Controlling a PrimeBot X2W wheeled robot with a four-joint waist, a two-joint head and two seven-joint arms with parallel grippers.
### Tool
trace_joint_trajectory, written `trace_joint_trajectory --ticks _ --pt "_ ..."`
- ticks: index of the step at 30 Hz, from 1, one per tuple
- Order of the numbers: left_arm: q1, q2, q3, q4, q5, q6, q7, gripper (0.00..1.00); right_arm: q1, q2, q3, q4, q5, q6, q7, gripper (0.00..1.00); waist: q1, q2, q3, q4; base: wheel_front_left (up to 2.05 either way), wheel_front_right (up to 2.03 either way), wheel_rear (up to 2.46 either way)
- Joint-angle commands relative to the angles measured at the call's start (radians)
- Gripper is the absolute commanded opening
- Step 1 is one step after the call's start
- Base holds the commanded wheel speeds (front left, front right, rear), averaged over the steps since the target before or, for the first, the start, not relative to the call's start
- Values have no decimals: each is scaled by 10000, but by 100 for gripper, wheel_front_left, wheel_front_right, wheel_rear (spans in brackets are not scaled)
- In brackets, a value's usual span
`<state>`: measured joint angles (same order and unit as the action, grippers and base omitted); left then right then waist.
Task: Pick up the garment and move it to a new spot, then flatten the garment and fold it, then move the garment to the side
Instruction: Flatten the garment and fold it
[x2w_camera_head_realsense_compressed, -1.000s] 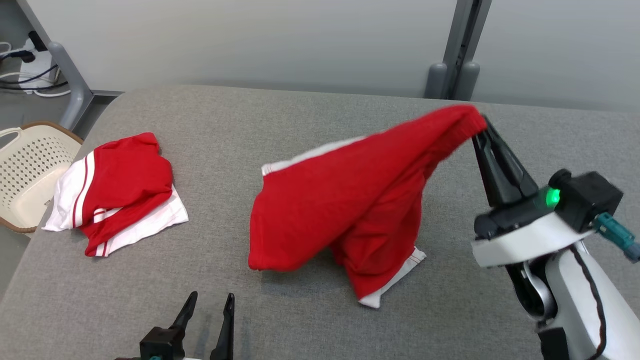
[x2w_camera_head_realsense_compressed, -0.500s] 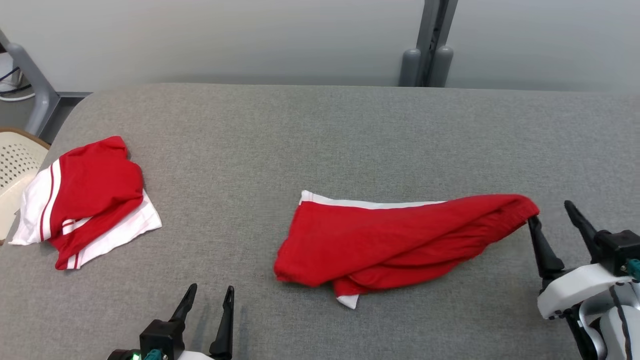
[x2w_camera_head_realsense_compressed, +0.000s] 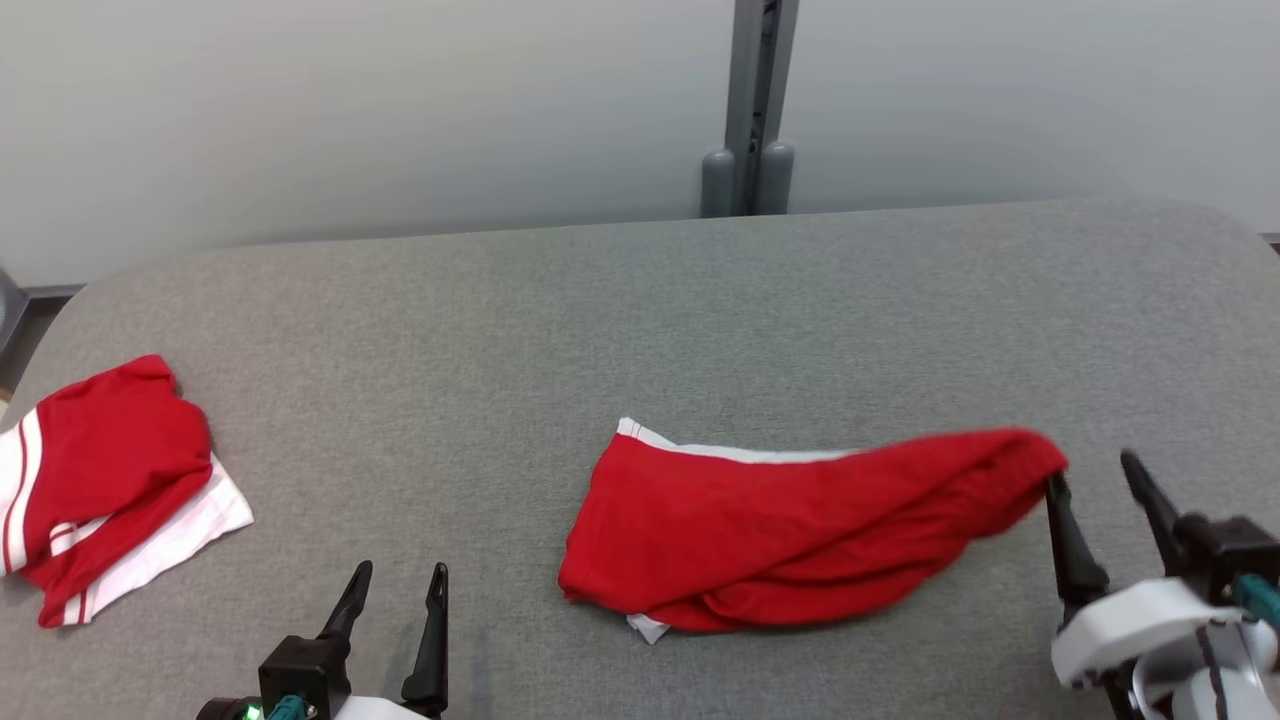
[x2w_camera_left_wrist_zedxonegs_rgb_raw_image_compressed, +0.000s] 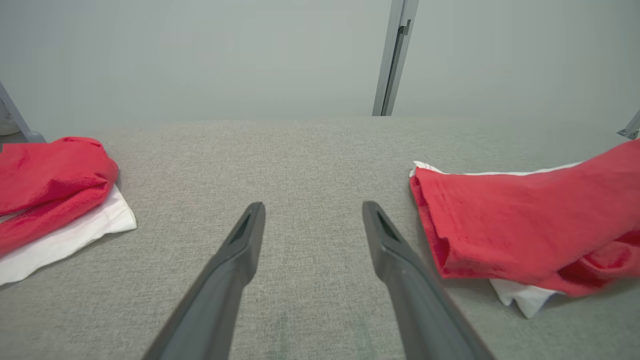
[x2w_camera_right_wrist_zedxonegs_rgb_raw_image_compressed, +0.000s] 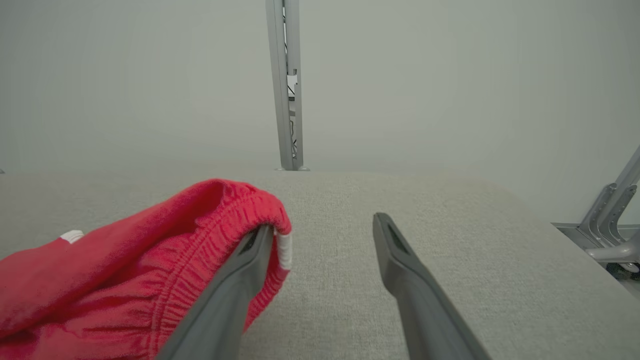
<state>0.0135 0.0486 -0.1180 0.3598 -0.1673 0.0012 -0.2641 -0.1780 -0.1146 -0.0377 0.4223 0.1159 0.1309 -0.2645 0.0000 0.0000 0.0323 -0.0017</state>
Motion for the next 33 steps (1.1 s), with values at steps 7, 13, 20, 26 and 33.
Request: trace_joint_trajectory --ticks 7,13,20,26,33 --pt "26 38 -28 4 -48 27 -5 100 284 -142 -180 1647 -289 -3 1 100 0 0 -266 -314 0 0 0" --pt "119 36 8 -53 -109 30 -5 100 744 -43 -222 942 -50 -1 3 100 0 0 -381 -394 0 0 0" --pt "-81 36 -131 -194 -282 -59 -5 100 1355 147 158 -427 242 -3 2 100 0 0 -384 -575 0 0 0" --pt "-591 38 -543 -20 -511 -173 -5 100 1391 264 467 -998 377 -3 3 100 0 0 -142 -937 0 0 0" --pt "-2581 36 -1406 2268 -1180 -390 -4 100 907 269 841 -1334 434 -3 2 100 0 0 616 -1663 0 0 0"
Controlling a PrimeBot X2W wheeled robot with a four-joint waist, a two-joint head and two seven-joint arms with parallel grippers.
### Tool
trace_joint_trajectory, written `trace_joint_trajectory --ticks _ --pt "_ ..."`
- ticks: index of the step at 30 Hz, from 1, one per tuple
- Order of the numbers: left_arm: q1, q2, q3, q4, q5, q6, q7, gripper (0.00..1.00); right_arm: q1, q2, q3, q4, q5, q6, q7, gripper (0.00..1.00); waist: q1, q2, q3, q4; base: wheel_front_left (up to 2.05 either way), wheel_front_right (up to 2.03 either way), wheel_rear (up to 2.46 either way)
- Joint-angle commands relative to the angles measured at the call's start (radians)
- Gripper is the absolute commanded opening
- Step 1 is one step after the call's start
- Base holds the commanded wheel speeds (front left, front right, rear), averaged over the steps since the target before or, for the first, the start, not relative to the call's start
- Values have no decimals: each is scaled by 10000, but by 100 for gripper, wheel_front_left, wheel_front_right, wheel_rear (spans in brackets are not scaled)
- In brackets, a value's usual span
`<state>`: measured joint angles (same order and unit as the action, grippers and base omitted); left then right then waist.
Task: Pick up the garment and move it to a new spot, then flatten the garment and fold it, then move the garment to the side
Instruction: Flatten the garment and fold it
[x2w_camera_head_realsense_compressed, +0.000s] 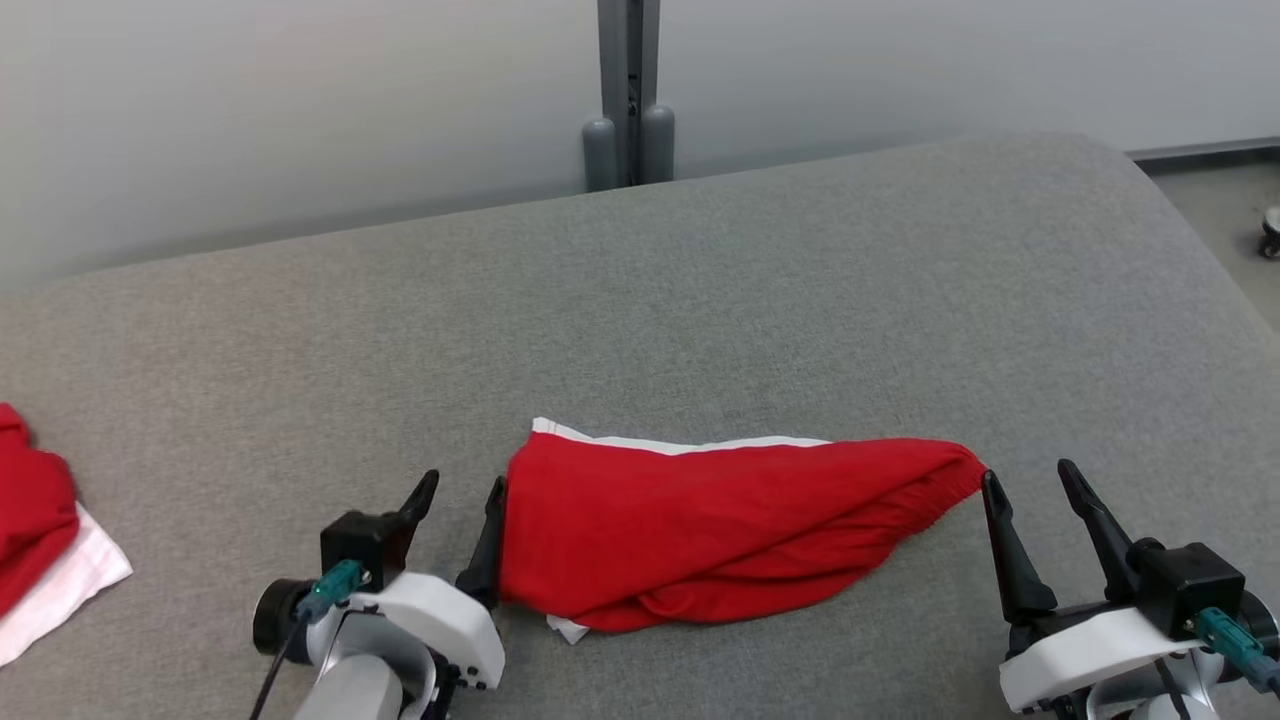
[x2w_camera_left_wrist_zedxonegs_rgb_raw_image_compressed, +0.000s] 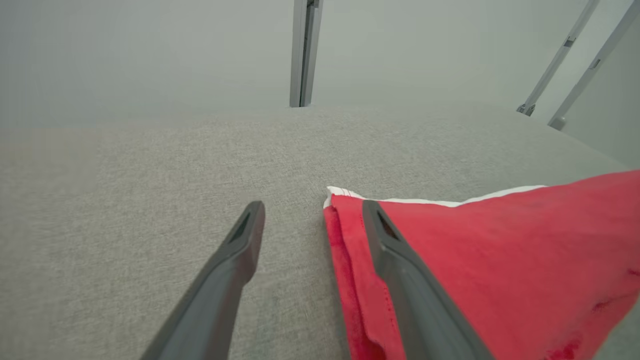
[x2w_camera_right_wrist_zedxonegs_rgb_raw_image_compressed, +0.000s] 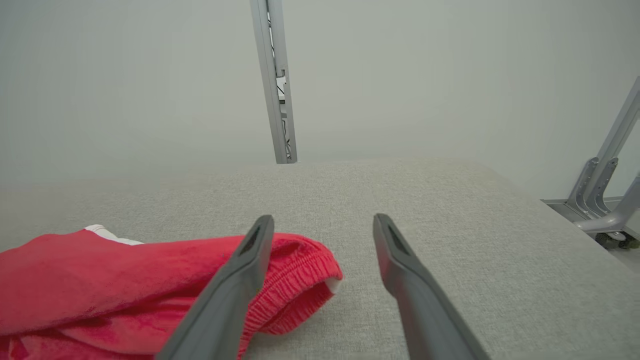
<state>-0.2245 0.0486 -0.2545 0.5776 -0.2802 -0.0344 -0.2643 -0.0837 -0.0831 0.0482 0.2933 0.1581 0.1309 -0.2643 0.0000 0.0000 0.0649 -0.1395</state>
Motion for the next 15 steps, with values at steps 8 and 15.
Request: trace_joint_trajectory --ticks 8,15 --pt "-2799 44 -869 2822 -1623 -356 589 100 -186 28 -98 -59 22 -3 0 100 0 0 818 -690 0 0 0" --pt "-3886 44 -1671 4090 -2208 -298 1534 100 -305 125 -160 -11 -34 -3 0 100 0 0 924 -672 0 0 0"
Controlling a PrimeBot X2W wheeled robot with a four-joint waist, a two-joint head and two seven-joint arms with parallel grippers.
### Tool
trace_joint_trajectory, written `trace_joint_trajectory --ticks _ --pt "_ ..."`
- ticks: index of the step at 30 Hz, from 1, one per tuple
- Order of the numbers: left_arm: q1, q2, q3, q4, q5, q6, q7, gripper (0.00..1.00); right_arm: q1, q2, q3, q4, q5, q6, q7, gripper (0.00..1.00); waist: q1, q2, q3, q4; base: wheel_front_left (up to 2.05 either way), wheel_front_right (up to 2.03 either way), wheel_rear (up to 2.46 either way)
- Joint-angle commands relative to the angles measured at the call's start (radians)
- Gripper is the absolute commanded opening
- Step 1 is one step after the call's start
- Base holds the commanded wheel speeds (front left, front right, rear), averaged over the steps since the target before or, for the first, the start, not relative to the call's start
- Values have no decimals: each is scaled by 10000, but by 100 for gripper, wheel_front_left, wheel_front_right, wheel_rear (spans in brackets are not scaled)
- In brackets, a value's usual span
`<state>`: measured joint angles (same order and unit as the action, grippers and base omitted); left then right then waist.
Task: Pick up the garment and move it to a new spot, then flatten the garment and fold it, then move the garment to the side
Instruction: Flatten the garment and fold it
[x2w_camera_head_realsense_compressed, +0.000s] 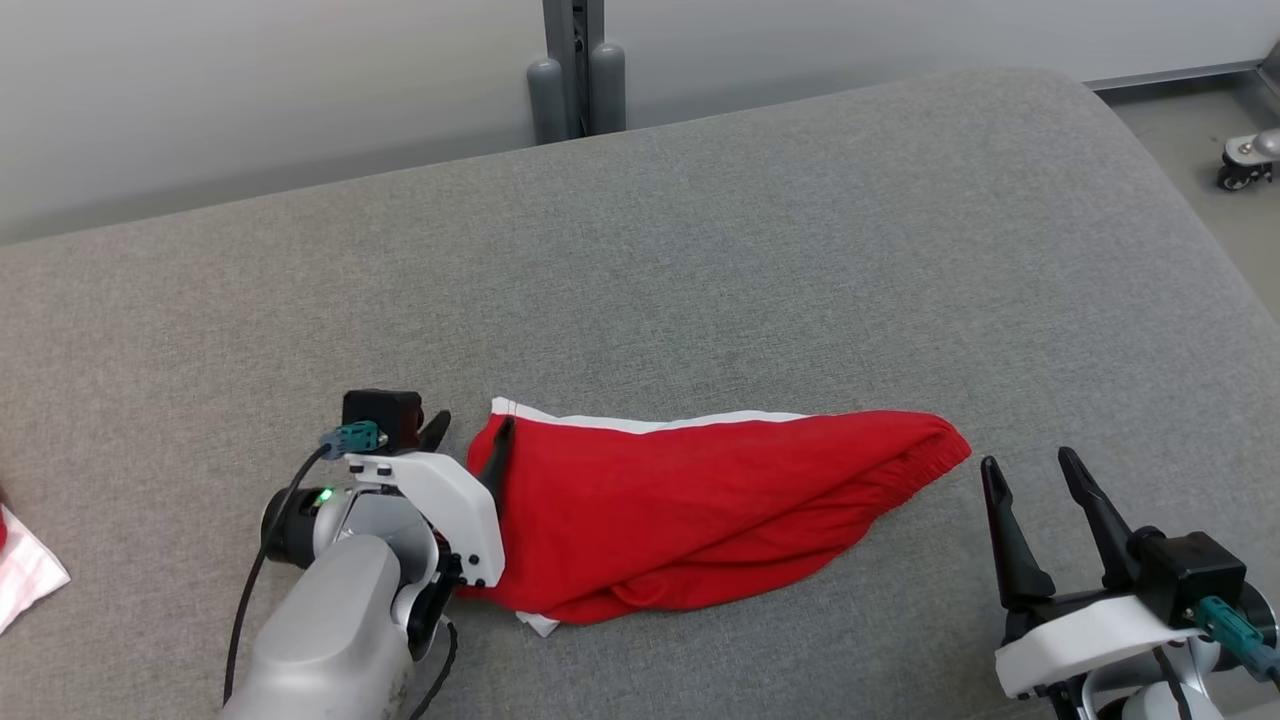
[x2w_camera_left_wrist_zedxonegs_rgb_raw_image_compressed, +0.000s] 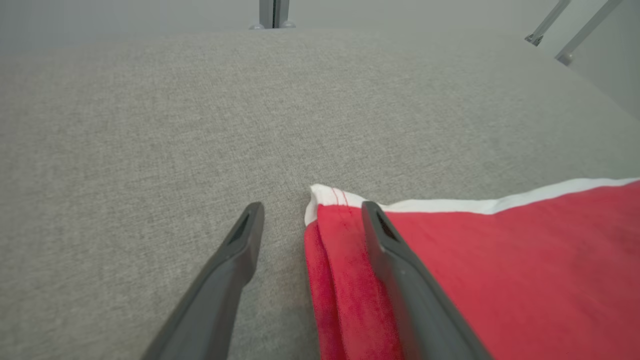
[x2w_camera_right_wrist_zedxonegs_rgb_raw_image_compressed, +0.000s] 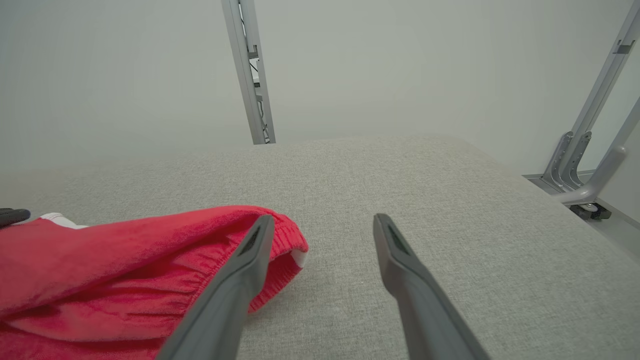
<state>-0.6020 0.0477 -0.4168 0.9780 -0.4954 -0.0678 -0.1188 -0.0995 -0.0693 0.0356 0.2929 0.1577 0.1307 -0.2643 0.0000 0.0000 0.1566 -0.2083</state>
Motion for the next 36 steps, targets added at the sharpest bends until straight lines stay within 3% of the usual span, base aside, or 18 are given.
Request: trace_joint_trajectory --ticks 1,4,11,12,13,15,16,23,30,32,36 --pt "-179 50 -188 229 -111 30 231 100 -167 7 -12 -3 -21 1 0 100 0 0 7 30 0 0 0" --pt "-317 47 -646 461 -670 -112 930 100 -215 47 33 13 -23 -1 0 100 0 0 39 100 0 0 0" --pt "-427 47 -1531 319 -1407 -231 1480 100 -308 99 121 63 11 -1 0 100 0 0 127 134 0 0 0" --pt "-449 47 -1652 293 -1443 -202 1466 94 -304 104 129 70 16 -1 0 100 0 0 134 132 0 0 0" --pt "-462 47 -1772 292 -1470 -180 1439 74 -299 106 132 81 16 -1 0 100 0 0 140 127 0 0 0" --pt "-468 43 -1984 262 -1532 -204 1336 17 -286 112 129 96 18 1 0 100 0 0 151 120 0 0 0" --pt "-496 47 -2089 267 -1527 -197 1297 0 -279 117 119 99 14 -1 0 100 0 0 157 117 0 0 0" --pt "-694 54 -2508 309 -1602 -223 911 0 -301 131 28 103 26 -1 0 100 0 0 201 157 0 0 0" --pt "-1733 333 -2439 96 -800 548 -1269 0 -384 146 -104 72 27 1 0 100 0 0 185 405 0 0 0" --pt "-2110 454 -2274 -323 -517 802 -1444 0 -380 146 -112 84 21 -1 0 100 0 0 133 511 0 0 0" --pt "-1965 800 -1230 -2860 407 1225 -1452 0 -425 147 -146 82 29 -1 0 100 0 0 11 744 0 0 0"
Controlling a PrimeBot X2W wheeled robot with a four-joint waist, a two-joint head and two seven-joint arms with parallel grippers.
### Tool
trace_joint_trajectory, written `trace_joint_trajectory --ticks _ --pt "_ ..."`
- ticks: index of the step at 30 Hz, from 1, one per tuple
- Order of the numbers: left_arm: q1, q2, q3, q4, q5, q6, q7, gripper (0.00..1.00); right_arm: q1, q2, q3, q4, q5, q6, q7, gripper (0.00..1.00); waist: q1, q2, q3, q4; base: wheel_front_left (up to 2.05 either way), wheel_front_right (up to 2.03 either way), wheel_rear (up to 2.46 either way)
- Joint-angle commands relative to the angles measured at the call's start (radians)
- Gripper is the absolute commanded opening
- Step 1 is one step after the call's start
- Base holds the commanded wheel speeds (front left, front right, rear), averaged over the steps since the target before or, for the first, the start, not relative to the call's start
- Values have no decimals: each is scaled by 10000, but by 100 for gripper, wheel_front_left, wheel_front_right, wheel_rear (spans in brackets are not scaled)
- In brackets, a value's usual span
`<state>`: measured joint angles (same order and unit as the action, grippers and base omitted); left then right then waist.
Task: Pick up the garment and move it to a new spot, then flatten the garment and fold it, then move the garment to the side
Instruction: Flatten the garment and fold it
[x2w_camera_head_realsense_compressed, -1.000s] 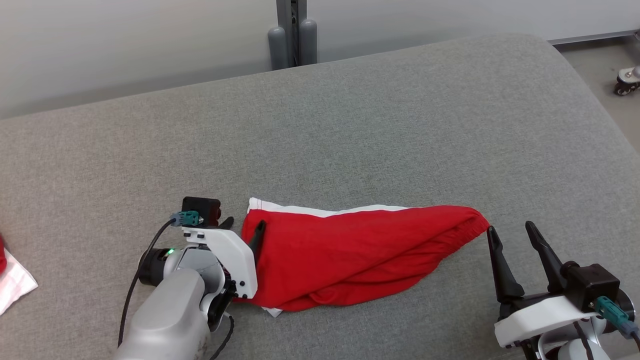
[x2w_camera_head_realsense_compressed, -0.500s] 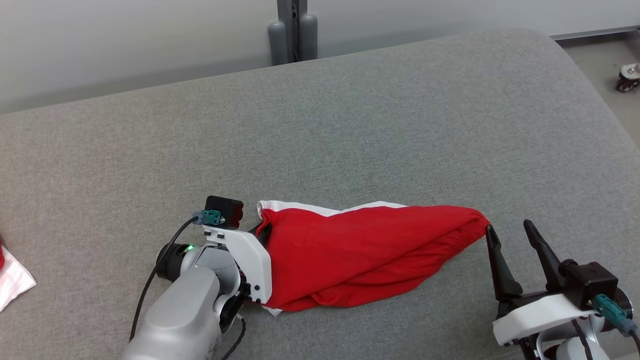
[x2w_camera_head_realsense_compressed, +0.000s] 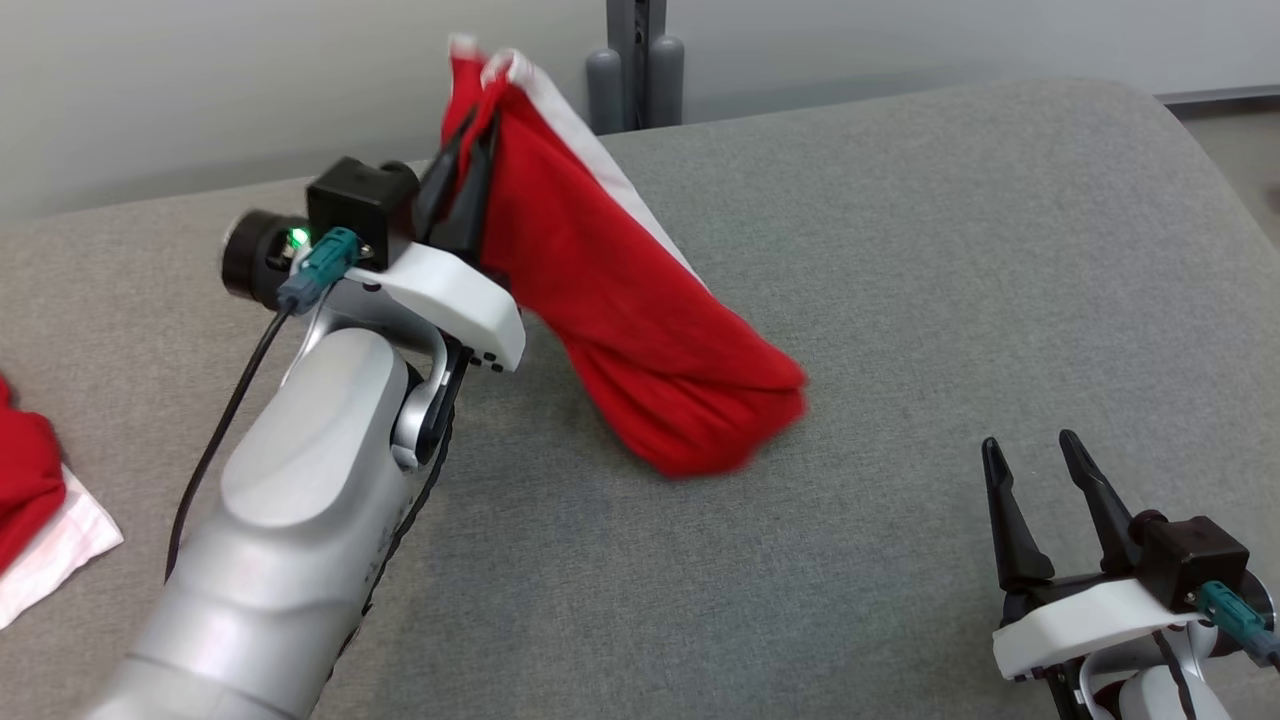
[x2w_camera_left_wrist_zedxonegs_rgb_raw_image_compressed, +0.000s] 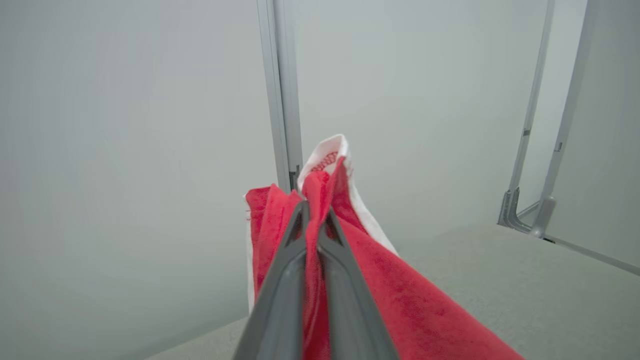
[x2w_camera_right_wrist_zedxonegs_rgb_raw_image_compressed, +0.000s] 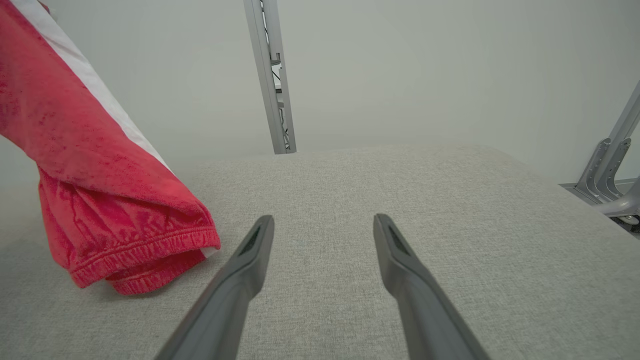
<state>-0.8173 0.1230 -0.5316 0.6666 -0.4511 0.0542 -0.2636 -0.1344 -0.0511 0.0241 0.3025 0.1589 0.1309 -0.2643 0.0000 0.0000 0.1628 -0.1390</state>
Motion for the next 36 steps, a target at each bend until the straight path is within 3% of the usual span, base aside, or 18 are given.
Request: trace_joint_trajectory --ticks 1,5,13,20,21,23,24,36 --pt "466 85 212 -459 293 73 -6 0 -81 -34 -32 -5 33 -1 2 100 0 0 -98 104 0 0 0" --pt "2010 80 1076 -1855 1013 -24 -4 0 13 -27 -24 41 90 -1 0 100 0 0 -288 303 0 0 0" --pt "5009 -270 2242 -1522 1385 -537 -8 0 198 -23 18 103 118 -1 0 100 0 0 -415 631 0 0 0" --pt "6415 -501 3276 -1207 1780 -608 -9 0 348 -70 67 196 100 -1 0 100 0 0 -632 820 0 0 0" --pt "6534 -521 3419 -1192 1859 -626 -9 21 371 -94 77 210 107 -1 0 100 0 0 -677 834 0 0 0" --pt "6717 -540 3677 -1239 2097 -603 -9 77 382 -124 145 238 110 -3 0 100 0 0 -767 852 0 0 0" --pt "6798 -545 3814 -1318 2197 -574 -9 100 401 -125 181 247 113 -1 0 100 0 0 -822 854 0 0 0" --pt "8039 -666 4994 -2098 3000 -110 -9 100 564 -140 605 394 281 -1 0 100 0 0 -1334 943 0 0 0"
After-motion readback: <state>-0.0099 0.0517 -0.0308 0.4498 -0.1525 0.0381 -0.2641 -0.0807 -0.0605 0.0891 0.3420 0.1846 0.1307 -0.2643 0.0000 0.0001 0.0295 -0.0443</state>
